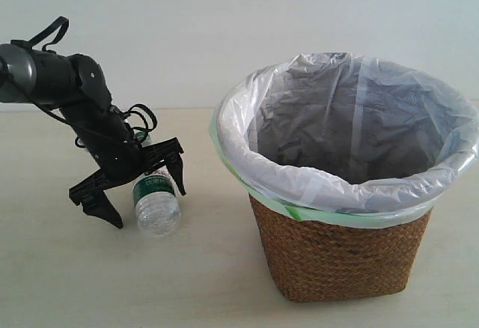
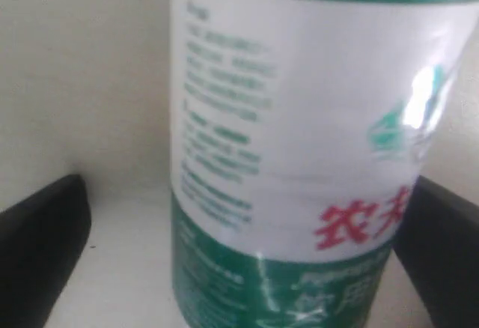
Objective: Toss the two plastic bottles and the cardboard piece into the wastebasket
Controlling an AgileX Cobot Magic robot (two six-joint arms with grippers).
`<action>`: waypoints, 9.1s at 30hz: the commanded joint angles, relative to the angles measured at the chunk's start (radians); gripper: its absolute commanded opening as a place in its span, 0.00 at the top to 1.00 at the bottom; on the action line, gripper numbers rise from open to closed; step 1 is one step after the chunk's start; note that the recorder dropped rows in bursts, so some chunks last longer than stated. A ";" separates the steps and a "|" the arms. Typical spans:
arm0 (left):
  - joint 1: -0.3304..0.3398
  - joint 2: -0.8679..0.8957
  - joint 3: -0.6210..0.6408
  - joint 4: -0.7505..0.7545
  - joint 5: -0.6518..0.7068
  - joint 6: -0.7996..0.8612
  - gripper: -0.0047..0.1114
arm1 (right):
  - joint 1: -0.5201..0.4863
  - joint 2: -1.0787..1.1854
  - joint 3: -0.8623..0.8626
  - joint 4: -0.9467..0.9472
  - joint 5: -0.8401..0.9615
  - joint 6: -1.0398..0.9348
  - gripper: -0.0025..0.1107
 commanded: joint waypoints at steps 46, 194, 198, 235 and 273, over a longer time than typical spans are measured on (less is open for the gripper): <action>0.246 -0.900 0.566 0.656 0.268 0.053 0.93 | -0.005 -0.004 -0.001 -0.005 -0.005 -0.004 0.98; 0.167 -2.213 1.566 0.569 -1.053 -0.071 0.93 | -0.005 -0.004 -0.001 -0.005 -0.005 -0.004 0.98; 0.167 -2.213 1.579 0.569 -1.002 -0.071 0.93 | -0.005 -0.004 -0.001 -0.005 -0.005 -0.004 0.98; 0.171 -2.213 1.579 0.254 -0.635 0.496 0.93 | -0.005 -0.004 -0.001 -0.005 -0.005 -0.004 0.98; 0.185 -2.213 1.579 0.254 -0.637 0.496 0.93 | -0.005 -0.004 -0.001 -0.005 -0.005 -0.004 0.98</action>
